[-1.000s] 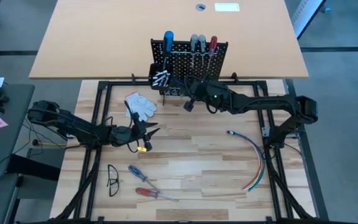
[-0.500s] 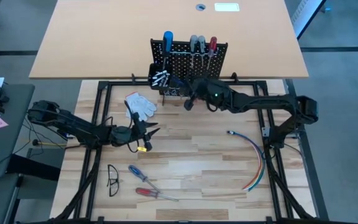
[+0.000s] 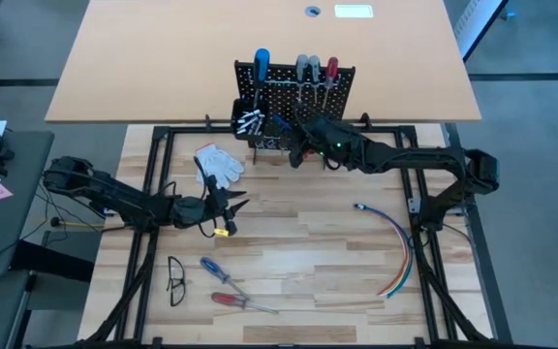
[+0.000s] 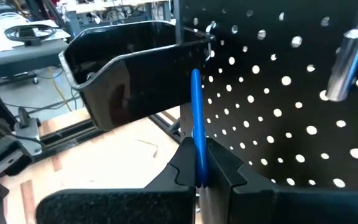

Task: Hang tools onto peg board
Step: Hang the blue pick tool on the pegboard

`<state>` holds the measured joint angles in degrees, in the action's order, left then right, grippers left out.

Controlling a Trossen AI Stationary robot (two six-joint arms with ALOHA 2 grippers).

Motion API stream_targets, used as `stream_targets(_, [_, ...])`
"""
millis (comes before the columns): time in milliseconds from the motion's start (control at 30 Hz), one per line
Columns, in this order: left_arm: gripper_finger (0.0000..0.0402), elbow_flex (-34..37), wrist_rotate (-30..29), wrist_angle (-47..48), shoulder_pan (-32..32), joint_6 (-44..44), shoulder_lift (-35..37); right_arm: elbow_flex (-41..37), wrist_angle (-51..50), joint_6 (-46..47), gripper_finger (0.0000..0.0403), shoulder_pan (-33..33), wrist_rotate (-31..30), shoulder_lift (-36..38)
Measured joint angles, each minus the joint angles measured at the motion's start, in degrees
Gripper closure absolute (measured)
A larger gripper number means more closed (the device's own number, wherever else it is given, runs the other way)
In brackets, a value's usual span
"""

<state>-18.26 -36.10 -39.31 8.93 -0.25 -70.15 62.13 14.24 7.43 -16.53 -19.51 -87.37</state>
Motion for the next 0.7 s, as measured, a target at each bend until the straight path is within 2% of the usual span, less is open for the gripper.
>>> stream_targets(233, [0.0293,0.0,0.0,0.0,0.0,-0.04,0.0,0.0,-0.1,-2.74,0.0388,0.02,0.04,-0.06])
stream_targets(700, [0.0293,0.0,0.0,0.48,0.0,-0.46,-0.02,-0.04,4.86,-6.59,0.0388,-0.02,0.13,-5.45])
